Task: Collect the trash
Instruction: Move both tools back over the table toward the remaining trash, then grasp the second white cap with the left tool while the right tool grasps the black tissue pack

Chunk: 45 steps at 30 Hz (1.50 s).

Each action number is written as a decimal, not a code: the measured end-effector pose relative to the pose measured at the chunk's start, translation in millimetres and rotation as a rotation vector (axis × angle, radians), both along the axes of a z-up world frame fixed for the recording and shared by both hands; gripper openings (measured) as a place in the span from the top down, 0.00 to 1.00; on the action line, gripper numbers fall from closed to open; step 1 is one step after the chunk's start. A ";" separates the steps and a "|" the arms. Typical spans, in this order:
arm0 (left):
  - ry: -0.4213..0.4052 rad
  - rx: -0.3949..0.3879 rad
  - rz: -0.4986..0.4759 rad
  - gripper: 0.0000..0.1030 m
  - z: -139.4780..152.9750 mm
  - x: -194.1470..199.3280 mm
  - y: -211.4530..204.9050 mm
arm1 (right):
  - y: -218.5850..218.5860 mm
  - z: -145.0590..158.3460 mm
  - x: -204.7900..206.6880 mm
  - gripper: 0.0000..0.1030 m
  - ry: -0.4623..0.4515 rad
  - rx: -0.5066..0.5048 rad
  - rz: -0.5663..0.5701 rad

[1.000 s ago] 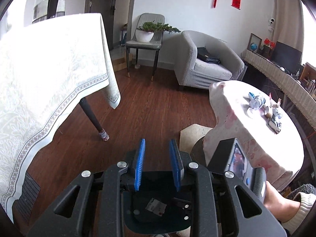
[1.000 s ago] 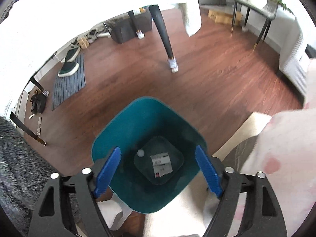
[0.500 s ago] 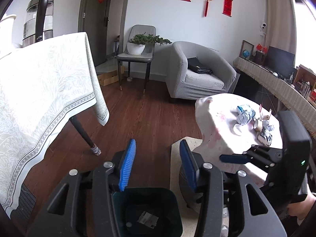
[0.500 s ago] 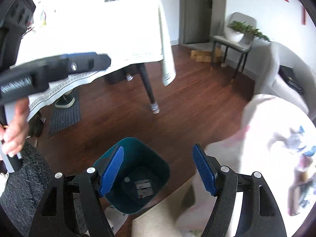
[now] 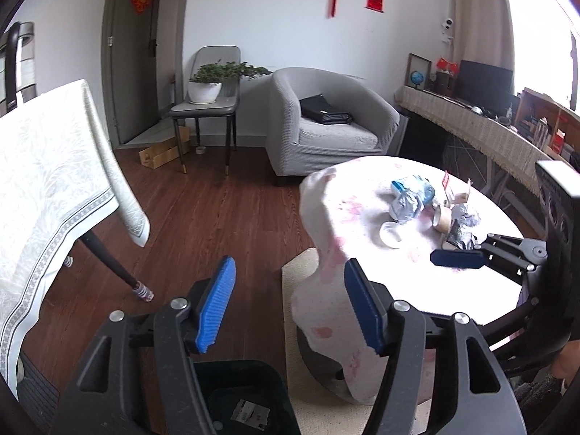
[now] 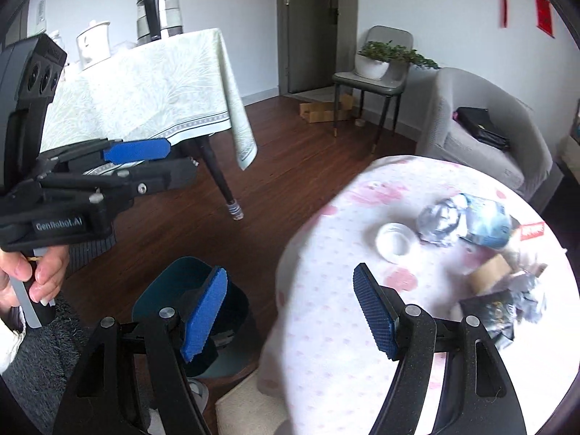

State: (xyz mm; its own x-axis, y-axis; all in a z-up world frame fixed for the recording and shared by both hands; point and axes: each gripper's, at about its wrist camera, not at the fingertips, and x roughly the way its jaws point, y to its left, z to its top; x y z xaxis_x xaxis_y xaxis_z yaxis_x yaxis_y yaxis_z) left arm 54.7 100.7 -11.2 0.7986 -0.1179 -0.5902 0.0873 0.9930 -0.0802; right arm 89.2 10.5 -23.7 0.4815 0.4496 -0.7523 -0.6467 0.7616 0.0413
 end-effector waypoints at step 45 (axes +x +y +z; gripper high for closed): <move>0.156 0.050 -0.208 0.58 -66.1 134.9 -137.2 | -156.4 -30.0 49.3 0.03 0.091 -0.078 -0.221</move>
